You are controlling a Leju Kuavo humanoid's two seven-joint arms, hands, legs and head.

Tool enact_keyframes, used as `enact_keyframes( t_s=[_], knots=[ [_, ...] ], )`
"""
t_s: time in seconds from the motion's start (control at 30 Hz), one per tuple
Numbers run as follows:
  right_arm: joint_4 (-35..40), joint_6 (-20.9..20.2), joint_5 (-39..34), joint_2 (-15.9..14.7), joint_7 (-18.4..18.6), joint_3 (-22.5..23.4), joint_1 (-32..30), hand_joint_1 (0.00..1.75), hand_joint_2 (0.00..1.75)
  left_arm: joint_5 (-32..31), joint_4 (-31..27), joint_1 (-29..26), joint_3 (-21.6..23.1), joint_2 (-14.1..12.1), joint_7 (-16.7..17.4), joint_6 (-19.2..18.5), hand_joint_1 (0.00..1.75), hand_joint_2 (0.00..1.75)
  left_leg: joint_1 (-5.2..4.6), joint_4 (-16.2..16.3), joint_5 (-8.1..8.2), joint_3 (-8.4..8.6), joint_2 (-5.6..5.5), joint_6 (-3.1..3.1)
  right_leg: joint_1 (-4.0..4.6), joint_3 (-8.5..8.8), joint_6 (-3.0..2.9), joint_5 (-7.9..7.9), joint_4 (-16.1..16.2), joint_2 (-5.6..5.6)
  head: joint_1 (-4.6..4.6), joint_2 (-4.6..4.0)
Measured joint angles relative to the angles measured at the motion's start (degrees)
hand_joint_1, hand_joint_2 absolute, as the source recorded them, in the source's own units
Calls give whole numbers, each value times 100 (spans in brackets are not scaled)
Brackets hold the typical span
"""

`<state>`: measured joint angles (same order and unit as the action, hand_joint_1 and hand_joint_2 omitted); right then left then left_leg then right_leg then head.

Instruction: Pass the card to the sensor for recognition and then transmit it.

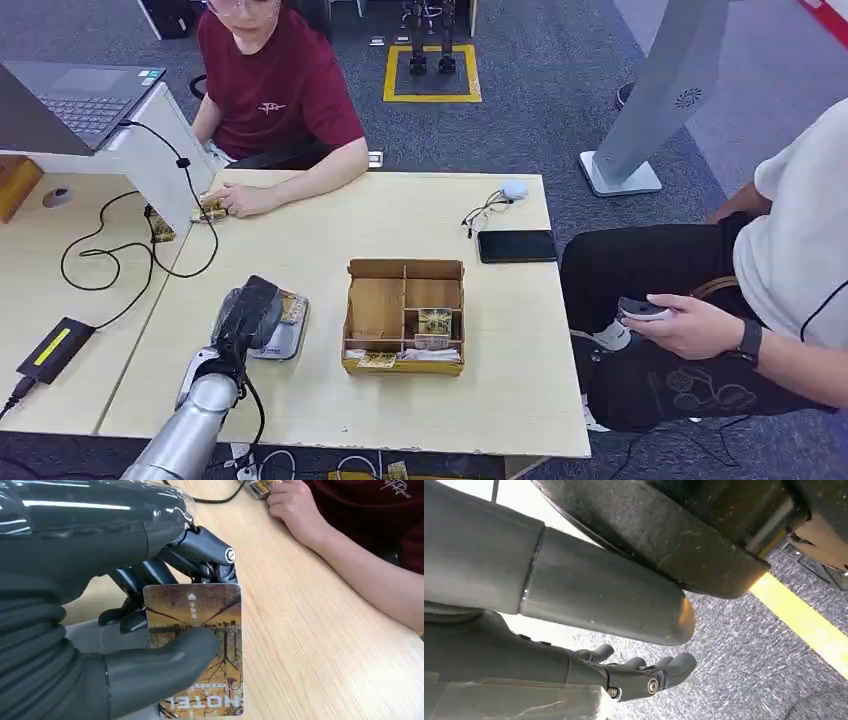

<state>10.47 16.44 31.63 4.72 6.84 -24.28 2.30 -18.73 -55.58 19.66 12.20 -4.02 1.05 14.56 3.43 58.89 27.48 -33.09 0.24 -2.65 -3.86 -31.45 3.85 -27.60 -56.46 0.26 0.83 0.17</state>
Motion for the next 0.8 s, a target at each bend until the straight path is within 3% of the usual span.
enact_keyframes(
  t_s=[0.53,0.8],
  knots=[
    [0,-136,61,-22,-162,0,15,0,0,-1239,385,88,-2,85,273,444,175,175,0,0,-2,1,-1,1,0,3,0,0,-1,0,-2,0],
    [0,-136,92,-33,-230,0,24,0,0,-1342,619,119,-7,107,256,437,175,175,0,0,-4,4,-2,1,0,7,0,1,-2,-1,-2,0]
  ],
)
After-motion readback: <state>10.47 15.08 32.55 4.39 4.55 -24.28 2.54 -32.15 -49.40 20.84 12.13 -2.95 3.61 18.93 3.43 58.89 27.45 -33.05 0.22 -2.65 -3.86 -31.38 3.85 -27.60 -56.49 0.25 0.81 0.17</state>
